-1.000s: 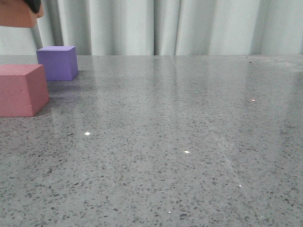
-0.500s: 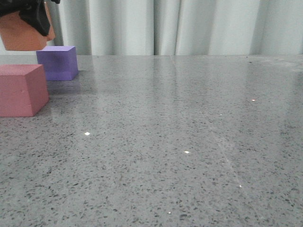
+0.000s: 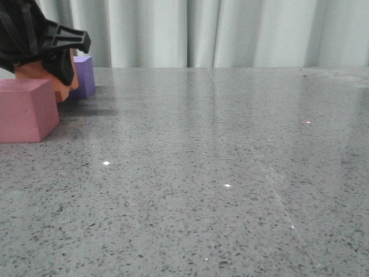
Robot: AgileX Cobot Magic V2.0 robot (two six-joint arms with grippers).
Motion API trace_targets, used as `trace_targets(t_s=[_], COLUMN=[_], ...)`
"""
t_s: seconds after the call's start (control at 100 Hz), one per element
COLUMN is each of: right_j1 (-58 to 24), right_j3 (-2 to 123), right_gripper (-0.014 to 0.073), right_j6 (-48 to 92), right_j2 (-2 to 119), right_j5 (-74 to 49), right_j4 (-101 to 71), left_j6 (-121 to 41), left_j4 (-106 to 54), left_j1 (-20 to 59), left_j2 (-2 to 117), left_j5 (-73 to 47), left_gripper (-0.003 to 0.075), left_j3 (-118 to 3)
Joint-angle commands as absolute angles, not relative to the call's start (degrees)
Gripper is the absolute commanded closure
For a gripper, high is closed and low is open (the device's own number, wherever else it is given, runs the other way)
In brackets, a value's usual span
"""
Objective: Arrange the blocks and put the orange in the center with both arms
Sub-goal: 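Carry the orange cube with the left gripper toward the purple cube, then set the orange cube between the purple and pink cubes, open left gripper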
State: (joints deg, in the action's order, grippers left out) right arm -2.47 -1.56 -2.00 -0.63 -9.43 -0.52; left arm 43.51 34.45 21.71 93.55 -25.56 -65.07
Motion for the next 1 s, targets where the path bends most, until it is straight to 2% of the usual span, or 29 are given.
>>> trace_targets(t_s=[0.0,0.84,0.91,0.99], right_j1=[-2.23,-2.23,-2.23,-2.23], right_j3=[-0.83,-0.83,-0.83,-0.83], right_gripper=[0.0661,0.0661,0.0661,0.0661], right_j6=[-1.45,-1.45,-1.45,-1.45], right_j2=[-2.03,-2.03,-2.03,-2.03], right_j5=[-4.57,-4.57,-4.57,-4.57], right_j4=[-0.52,-0.52,-0.52,-0.52], left_j6=[43.55,43.55,43.55,43.55], left_j4=[34.95,34.81,34.81,35.17], left_j1=[21.63,21.74,21.74,21.74], left_j2=[92.25,93.87,93.87,93.87], left_j5=[-22.95,-24.52,-24.52,-24.26], left_gripper=[0.0585,0.0584,0.0568,0.0494], left_j3=[-66.47,-66.33,-66.33,-66.33])
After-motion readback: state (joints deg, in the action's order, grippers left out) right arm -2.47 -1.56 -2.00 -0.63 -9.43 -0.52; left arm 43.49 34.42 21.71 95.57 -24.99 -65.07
